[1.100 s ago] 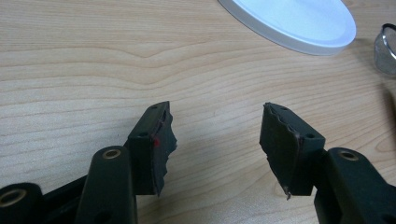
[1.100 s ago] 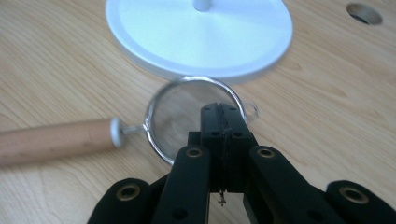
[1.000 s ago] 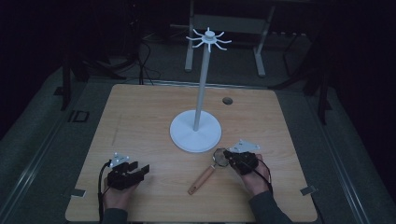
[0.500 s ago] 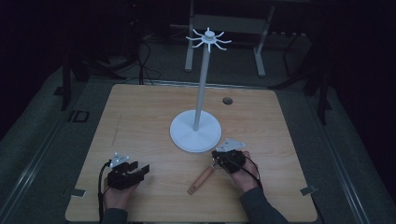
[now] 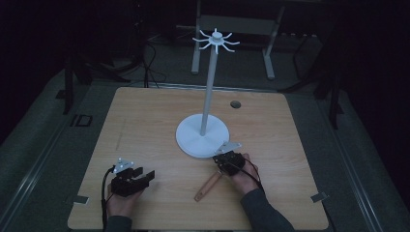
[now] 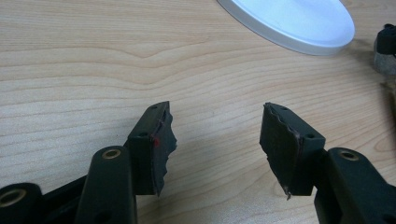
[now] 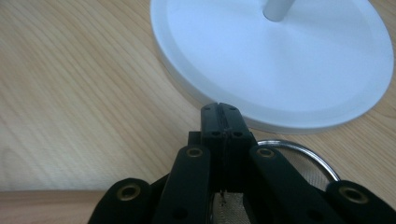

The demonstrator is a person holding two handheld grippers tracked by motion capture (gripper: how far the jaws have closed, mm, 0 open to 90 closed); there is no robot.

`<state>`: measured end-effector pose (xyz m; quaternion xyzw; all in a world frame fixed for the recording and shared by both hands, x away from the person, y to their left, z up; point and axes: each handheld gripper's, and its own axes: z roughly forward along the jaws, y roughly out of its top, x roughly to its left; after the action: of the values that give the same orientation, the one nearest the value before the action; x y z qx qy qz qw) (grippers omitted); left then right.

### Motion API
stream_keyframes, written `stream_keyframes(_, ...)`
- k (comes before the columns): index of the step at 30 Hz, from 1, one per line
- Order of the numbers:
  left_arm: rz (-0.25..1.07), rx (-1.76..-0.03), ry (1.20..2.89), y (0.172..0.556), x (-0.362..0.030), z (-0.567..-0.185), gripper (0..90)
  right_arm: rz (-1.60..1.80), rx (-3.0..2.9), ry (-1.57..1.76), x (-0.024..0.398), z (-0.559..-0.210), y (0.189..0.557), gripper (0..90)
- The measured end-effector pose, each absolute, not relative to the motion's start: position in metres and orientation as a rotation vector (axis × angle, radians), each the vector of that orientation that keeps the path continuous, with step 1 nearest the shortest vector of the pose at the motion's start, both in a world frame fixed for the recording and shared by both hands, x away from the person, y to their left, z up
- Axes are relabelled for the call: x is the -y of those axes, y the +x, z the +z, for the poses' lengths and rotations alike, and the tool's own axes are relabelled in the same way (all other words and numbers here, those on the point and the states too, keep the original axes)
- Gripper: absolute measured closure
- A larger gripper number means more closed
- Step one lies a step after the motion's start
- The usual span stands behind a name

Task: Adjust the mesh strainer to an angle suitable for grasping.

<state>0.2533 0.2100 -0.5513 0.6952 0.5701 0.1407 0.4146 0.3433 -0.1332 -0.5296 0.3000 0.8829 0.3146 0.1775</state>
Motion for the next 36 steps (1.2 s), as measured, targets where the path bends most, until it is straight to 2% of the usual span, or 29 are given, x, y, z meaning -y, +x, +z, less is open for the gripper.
stream_keyframes(19, 0.354, -1.434, 1.747, 0.253, -0.21, -0.551, 43.7, 0.732, -2.452, 0.96, 0.166, -0.533, 0.349, 90.0)
stream_keyframes(26, 0.352, -1.436, 1.75, 0.254, -0.209, -0.551, 43.7, 0.731, -2.442, 1.068, 0.196, -0.533, 0.345, 89.6)
stream_keyframes(31, 0.352, -1.434, 1.75, 0.254, -0.208, -0.552, 43.7, 0.836, -2.476, 0.974, 0.203, -0.527, 0.334, 81.6)
stream_keyframes(36, 0.352, -1.434, 1.749, 0.254, -0.208, -0.552, 43.7, 0.893, -2.533, 0.844, 0.202, -0.52, 0.318, 68.2)
